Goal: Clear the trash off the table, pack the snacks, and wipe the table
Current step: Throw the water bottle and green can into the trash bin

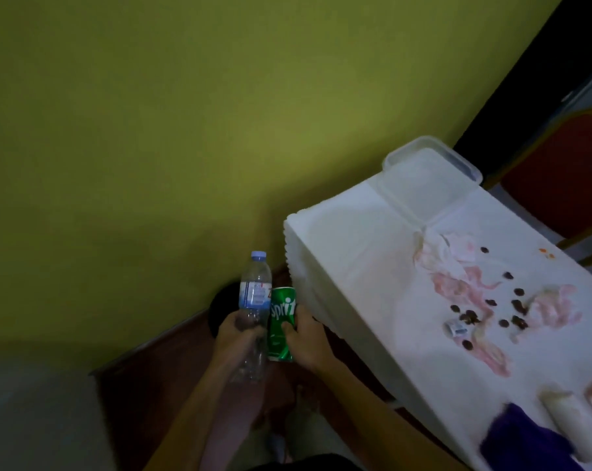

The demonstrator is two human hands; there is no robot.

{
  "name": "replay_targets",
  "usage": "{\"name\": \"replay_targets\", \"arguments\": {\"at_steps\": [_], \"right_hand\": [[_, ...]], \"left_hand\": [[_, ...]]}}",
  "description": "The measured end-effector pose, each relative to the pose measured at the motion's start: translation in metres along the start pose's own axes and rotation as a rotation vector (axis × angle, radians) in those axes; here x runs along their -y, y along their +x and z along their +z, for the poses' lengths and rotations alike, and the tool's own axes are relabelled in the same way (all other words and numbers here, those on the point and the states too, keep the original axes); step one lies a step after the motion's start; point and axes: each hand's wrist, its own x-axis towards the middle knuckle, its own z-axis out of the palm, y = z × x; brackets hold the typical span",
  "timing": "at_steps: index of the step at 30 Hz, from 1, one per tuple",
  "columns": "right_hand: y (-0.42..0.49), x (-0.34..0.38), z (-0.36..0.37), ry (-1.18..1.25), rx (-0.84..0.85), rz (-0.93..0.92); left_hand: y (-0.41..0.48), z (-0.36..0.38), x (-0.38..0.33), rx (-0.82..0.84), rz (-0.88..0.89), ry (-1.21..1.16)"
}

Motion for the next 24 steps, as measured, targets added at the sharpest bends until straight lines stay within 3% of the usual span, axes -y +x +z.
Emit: {"name": "replay_targets", "arguments": {"at_steps": [11, 16, 24], "right_hand": [[0.079, 0.015, 0.043, -0.236, 0.180, -0.035], [0.161, -0.037, 0.101, -0.344, 0.231, -0.059], [0.289, -0.133, 0.190, -0.360, 0.247, -0.038]], "left_hand": [[0.071, -0.020, 0.034, -0.072, -0.089, 0.130], [0.147, 0.000, 0.093, -0.184, -0.077, 0.121], [0.292, 0.030, 0.189, -0.181, -0.025, 0.018]]}}
